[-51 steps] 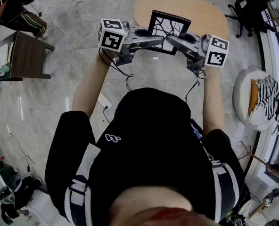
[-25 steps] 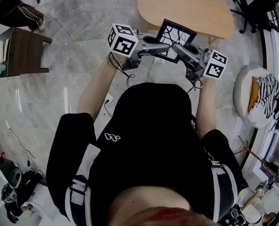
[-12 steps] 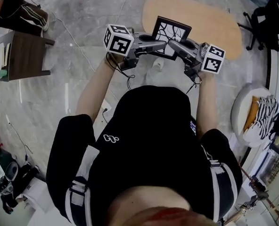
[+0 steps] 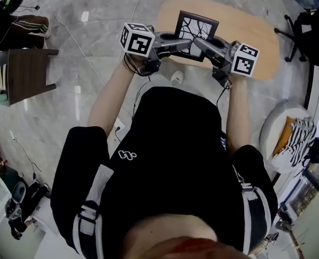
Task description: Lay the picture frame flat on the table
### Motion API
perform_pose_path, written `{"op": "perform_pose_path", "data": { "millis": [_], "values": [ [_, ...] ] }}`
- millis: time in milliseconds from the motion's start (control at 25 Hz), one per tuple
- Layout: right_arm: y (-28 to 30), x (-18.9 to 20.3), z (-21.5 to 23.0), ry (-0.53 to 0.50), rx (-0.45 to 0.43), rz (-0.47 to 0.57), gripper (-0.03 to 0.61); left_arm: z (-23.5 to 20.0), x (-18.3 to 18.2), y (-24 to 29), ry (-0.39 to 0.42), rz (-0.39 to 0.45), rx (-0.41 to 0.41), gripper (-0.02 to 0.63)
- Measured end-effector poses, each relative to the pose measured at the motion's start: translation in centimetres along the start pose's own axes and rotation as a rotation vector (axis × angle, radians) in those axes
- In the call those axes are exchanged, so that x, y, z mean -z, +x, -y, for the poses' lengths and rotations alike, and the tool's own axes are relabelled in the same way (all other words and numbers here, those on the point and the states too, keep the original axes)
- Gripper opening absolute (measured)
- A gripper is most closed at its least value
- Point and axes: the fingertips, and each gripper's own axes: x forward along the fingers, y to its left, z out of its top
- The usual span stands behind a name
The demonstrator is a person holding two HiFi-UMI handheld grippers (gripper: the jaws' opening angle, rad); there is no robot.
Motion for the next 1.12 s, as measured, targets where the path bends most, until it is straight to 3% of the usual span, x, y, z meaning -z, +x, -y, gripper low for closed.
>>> {"op": "perform_pose_path", "data": {
  "millis": [280, 520, 840, 1120],
  "values": [
    [0.2, 0.8, 3.1, 0.06, 0.059, 0.044, 0.031, -3.1, 0.5, 0.5, -0.092, -0.021, -0.003, 0.018],
    [4.2, 1.5, 10.6, 0.219, 0.108, 0.098, 0.038, -11.1, -0.2, -1.6, -0.266, -0.049, 0.012, 0.018],
    [4.3, 7.2, 18.4, 0.359, 0.236, 0.098, 0.038, -19.3, 4.4, -0.3, -0.421, -0.09, 0.025, 0.02],
    [4.4, 11.9, 25.0, 0.465, 0.211, 0.137, 0.018, -26.9, 8.4, 1.2, -0.416, -0.096, 0.042, 0.051]
  ]
}}
